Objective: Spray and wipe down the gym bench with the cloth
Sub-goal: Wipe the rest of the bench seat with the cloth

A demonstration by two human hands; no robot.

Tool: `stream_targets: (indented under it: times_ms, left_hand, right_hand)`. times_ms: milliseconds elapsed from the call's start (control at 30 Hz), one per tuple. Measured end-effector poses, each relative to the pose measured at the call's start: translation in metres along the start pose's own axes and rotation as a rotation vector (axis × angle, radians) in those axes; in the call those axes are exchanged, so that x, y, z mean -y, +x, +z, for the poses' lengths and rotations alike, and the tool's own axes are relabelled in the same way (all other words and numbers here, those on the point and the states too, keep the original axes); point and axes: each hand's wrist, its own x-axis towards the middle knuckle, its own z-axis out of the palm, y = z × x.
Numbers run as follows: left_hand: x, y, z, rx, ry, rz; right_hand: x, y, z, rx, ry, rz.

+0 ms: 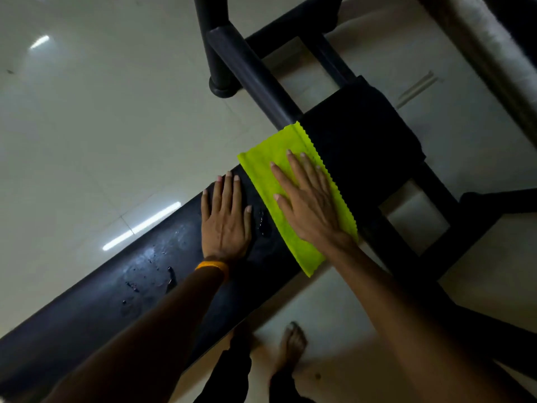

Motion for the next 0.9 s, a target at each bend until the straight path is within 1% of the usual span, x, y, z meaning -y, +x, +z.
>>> stream_targets:
  times_ms: [67, 100, 133, 233, 300, 367, 400, 467, 533, 567, 633, 700, 767, 833, 900]
  left_hand:
    - [0.001, -0.001, 0.003, -0.024, 0.015, 0.003]
    - [0.002, -0.001, 0.004, -0.032, 0.016, 0.007]
    - [0.003, -0.001, 0.005, -0.032, 0.02, 0.008]
    - [0.001, 0.002, 0.009, -0.05, 0.037, -0.013]
    - [-0.001, 0.001, 0.008, -0.04, 0.042, -0.016]
    - [-0.001, 0.0, 0.006, -0.045, 0.045, -0.015]
    - [-0.001, 0.001, 0.006, -0.046, 0.048, -0.015]
    - [-0.002, 0.001, 0.006, -0.064, 0.046, -0.016]
    - [-0.003, 0.0, 0.006, -0.076, 0.039, -0.015]
    - [-0.002, 0.0, 0.006, -0.078, 0.039, -0.014]
    - [-0.003, 0.001, 0.006, -0.085, 0.05, -0.014]
    - [-0.003, 0.001, 0.006, -0.087, 0.057, -0.018]
    - [-0.004, 0.001, 0.007, -0.096, 0.057, -0.019]
    - [-0.003, 0.001, 0.007, -0.093, 0.059, -0.018]
    - [-0.003, 0.001, 0.007, -0.094, 0.054, -0.016]
  right_hand:
    - [-0.019, 0.016, 0.015, 0.02, -0.114, -0.023]
    - [-0.033, 0.026, 0.016, 0.013, -0.132, -0.014]
    - [-0.048, 0.039, 0.015, -0.011, -0.137, 0.018]
    - [-0.075, 0.078, 0.006, -0.074, -0.138, 0.214]
    - [-0.063, 0.078, 0.01, -0.129, -0.118, 0.328]
    - [-0.033, 0.049, 0.02, -0.171, -0.081, 0.396]
    - [-0.016, 0.026, 0.024, -0.163, -0.07, 0.391]
    - [0.008, -0.026, 0.031, -0.09, -0.063, 0.329]
    - [0.011, -0.063, 0.034, -0.023, -0.069, 0.254]
    - [0.001, -0.062, 0.033, -0.013, -0.061, 0.228]
    - [-0.03, -0.026, 0.028, -0.049, -0.087, 0.229]
    - [-0.055, 0.032, 0.021, -0.14, -0.091, 0.329]
    - [-0.068, 0.079, 0.015, -0.182, -0.072, 0.455]
    - [-0.061, 0.086, 0.017, -0.202, -0.059, 0.483]
    - [-0.035, 0.054, 0.023, -0.206, -0.076, 0.413]
